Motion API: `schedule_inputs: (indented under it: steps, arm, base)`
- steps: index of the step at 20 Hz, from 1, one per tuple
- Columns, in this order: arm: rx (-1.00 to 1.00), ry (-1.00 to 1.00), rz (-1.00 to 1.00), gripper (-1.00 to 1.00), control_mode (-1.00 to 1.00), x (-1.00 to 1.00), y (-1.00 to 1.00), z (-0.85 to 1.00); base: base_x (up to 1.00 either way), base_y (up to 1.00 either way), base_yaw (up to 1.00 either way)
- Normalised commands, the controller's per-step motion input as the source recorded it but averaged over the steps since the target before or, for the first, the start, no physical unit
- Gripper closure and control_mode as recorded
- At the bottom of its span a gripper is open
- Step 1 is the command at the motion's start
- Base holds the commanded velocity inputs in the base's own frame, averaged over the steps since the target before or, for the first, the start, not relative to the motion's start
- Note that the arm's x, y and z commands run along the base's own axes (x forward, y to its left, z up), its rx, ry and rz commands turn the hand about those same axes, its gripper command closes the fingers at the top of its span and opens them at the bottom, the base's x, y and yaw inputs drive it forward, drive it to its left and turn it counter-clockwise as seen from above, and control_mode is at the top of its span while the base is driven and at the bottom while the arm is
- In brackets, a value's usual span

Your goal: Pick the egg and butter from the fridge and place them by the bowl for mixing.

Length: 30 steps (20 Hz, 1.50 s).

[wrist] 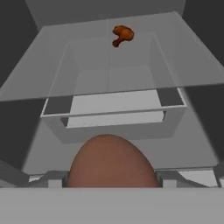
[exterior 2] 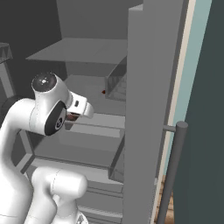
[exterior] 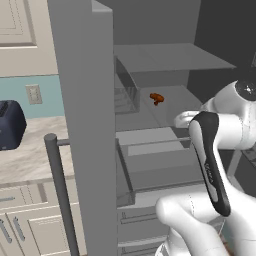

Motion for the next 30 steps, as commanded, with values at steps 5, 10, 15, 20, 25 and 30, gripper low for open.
schedule_inputs:
  steps: [5,10,15,20,25,30]
  arm:
    - [0.0,0.08,0.0,1.0,-1.0,0.18,0.12,-0.17]
    - [0.0,0.03,0.0,1.0,-1.0,0.04,0.01,-0.26]
    - [0.0,0.0,0.0,1.0,-1.0,0.0,0.0,-0.02]
    - [0.0,0.0,0.0,1.0,-1.0,0.0,0.0,0.0]
    - [0.0,0.0,0.0,1.0,-1.0,0.0,0.0,0.0]
    - [0.0,0.0,0.0,1.0,1.0,0.0,0.0,0.0]
  base:
    - [0.0,0.0,0.0]
    - [0.0,0.0,0.0]
    - [0.0,0.0,0.0]
    - [0.0,0.0,0.0]
    - [0.0,0.0,0.0]
    - [-0.16,0.0,0.0]
